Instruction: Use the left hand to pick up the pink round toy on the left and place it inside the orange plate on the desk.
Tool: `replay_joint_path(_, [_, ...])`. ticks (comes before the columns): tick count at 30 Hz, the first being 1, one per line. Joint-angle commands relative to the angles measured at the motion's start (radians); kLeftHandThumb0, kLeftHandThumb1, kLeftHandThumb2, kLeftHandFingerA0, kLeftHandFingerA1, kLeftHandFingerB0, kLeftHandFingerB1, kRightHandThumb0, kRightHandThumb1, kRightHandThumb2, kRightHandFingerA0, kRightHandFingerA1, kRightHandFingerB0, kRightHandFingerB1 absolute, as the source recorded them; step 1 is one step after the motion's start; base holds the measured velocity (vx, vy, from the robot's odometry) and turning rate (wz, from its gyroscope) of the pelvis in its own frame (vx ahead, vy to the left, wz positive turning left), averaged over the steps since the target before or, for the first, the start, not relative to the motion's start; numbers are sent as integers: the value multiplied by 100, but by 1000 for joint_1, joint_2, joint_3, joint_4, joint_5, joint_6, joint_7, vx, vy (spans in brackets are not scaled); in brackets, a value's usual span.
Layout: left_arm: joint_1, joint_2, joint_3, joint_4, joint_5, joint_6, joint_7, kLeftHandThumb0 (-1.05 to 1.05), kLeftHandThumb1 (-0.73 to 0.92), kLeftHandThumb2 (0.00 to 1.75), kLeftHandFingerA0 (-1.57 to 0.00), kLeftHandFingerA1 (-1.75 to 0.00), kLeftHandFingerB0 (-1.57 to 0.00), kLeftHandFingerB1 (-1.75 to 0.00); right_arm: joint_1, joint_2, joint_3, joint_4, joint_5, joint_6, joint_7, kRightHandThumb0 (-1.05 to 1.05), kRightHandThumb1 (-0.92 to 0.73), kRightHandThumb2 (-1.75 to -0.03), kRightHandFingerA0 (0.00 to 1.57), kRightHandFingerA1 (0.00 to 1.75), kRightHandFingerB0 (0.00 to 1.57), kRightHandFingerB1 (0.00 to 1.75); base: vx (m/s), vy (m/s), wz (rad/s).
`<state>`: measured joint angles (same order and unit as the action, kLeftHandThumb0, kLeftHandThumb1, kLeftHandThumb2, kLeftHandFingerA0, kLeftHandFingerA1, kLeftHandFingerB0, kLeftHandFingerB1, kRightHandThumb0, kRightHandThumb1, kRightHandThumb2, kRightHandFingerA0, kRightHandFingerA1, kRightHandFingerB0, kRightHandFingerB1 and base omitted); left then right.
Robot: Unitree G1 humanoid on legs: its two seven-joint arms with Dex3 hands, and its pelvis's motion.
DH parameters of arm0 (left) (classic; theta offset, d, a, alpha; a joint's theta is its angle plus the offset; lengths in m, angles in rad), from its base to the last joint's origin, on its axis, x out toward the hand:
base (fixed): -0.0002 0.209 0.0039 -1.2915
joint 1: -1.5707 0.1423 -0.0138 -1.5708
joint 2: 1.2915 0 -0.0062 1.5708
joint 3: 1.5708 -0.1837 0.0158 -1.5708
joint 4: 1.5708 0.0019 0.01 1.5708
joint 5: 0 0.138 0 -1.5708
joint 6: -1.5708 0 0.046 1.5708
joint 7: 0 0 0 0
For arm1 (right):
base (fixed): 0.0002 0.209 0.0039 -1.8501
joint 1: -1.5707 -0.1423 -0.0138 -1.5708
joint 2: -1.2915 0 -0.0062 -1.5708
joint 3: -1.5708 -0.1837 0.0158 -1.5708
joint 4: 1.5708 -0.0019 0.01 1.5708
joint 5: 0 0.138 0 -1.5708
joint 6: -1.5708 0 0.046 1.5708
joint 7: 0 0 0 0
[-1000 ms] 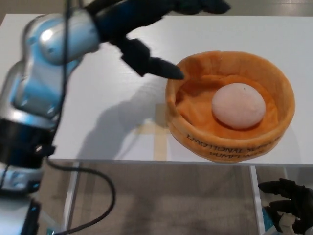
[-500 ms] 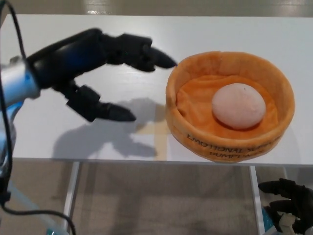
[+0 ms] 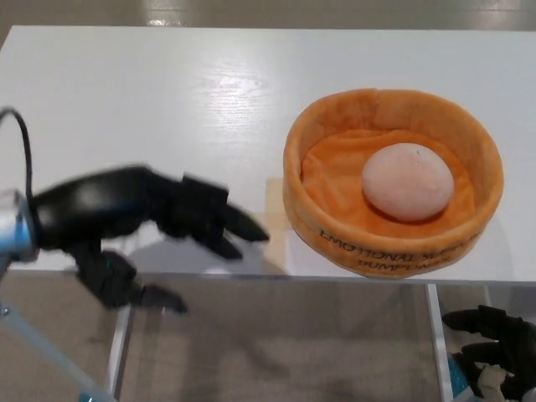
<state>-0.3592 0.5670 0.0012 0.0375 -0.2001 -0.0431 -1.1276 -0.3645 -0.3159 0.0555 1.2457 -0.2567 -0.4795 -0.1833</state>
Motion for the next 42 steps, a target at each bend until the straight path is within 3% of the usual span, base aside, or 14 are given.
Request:
replay_joint_path(1, [157, -100, -80, 317, -3, -21, -22, -28, 58, 57, -55, -45, -47, -35, 39, -12, -1, 8, 3, -5, 8, -12, -64, -58, 59, 53, 68, 50, 0, 0, 0])
replay_joint_path(5, [167, -180, -59, 486, 105, -138, 232, -25, 61, 59, -55, -43, -48, -36, 42, -8, -5, 8, 7, -12, 4, -10, -63, -58, 62, 55, 69, 51, 0, 0, 0])
replay_joint_path(12, [142, -197, -87, 649, 234, -277, 424, -21, 64, 59, -52, -42, -47, -36, 46, -11, -5, 9, 6, -19, 3, -10, -64, -58, 61, 54, 68, 51, 0, 0, 0])
replay_joint_path(16, [130, -207, -120, 764, 331, -340, 622, -19, 62, 59, -46, -39, -47, -36, 69, -13, -6, 7, 7, -24, 2, -10, -63, -58, 58, 53, 67, 50, 0, 0, 0])
replay_joint_path(20, [124, -202, -144, 839, 383, -378, 735, -24, 60, 66, -44, -41, -46, -39, 86, -12, -5, 10, 7, -26, 4, -11, -64, -58, 59, 53, 67, 50, 0, 0, 0])
replay_joint_path(24, [107, -192, -191, 870, 454, -320, 866, -20, 64, 59, -49, -39, -49, -35, 96, -11, 3, 10, -2, -24, -7, -11, -63, -58, 61, 54, 68, 50, 0, 0, 0])
replay_joint_path(25, [99, -193, -201, 883, 468, -302, 897, -19, 64, 59, -41, -37, -49, -36, 97, -11, 5, 11, -5, -25, -8, -11, -63, -58, 62, 54, 68, 50, 0, 0, 0])
replay_joint_path(27, [80, -196, -218, 919, 486, -276, 952, -16, 64, 59, -41, -38, -49, -36, 100, -10, 8, 12, -8, -27, -8, -11, -64, -58, 59, 53, 68, 50, 0, 0, 0])
replay_joint_path(31, [67, -213, -208, 974, 466, -239, 1018, -16, 62, 59, -46, -41, -48, -35, 108, -3, 4, 9, -1, -25, -3, -11, -64, -58, 59, 53, 68, 50, 0, 0, 0])
replay_joint_path(37, [46, -256, -114, 1066, 340, -228, 1022, -17, 61, 58, -41, -39, -47, -36, 109, 1, 1, 9, 2, -32, -5, -10, -63, -58, 61, 54, 67, 50, 0, 0, 0])
replay_joint_path(38, [44, -265, -83, 1087, 302, -212, 1015, -18, 61, 58, -32, -35, -44, -34, 108, 0, 6, 9, -5, -29, -11, -11, -63, -58, 61, 53, 68, 50, 0, 0, 0])
replay_joint_path(42, [30, -286, 2, 1145, 213, -183, 1002, -16, 60, 58, -32, -36, -42, -34, 99, -2, 13, 9, -12, -21, -19, -11, -63, -58, 61, 53, 68, 50, 0, 0, 0])
